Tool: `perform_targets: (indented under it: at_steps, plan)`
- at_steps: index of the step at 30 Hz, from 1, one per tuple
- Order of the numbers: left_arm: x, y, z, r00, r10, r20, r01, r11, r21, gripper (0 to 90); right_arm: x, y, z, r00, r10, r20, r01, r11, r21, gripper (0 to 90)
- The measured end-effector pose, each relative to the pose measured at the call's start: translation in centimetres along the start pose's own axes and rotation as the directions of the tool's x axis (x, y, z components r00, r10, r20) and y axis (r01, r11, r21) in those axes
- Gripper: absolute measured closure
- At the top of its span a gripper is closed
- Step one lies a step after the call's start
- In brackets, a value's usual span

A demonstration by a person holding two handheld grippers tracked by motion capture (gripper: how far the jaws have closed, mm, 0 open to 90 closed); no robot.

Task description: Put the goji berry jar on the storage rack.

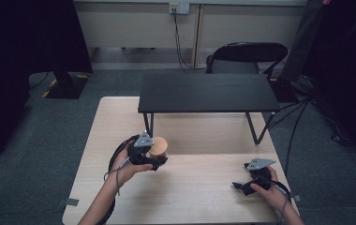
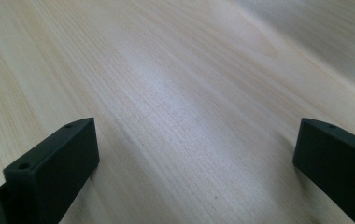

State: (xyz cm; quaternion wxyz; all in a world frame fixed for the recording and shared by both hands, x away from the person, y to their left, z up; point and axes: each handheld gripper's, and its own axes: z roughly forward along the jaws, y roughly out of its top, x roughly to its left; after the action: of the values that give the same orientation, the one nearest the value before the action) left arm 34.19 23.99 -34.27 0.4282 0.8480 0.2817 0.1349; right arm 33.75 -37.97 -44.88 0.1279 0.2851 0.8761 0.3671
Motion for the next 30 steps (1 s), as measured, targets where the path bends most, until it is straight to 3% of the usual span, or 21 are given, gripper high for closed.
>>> perform_targets:
  at_steps: [1, 11, 20, 30]
  plan:
    - [0.1, 1.0, -0.1, 0.9999, 0.000, 0.010, 0.000, 1.0000, 0.000, 25.6, 0.0, 0.0, 0.0, 1.0000, 0.000, 0.000, 0.000, 1.000, 0.000, 0.0]
    - [0.9, 4.7, -0.8, 0.9993, 0.010, 0.036, -0.010, 0.9999, -0.008, 25.6, 0.0, 0.0, 0.0, 1.0000, 0.000, 0.000, 0.000, 1.000, 0.000, 0.0]
    - [1.9, 8.1, -1.2, 0.9990, 0.011, 0.042, -0.011, 0.9998, -0.020, 25.6, 0.0, 0.0, 0.0, 1.0000, 0.000, 0.000, 0.000, 1.000, 0.000, 0.0]
    - [1.9, 11.8, -1.0, 0.9990, 0.036, 0.027, -0.036, 0.9993, -0.006, 25.6, 0.0, 0.0, 0.0, 1.0000, 0.000, 0.000, 0.000, 1.000, 0.000, 0.0]
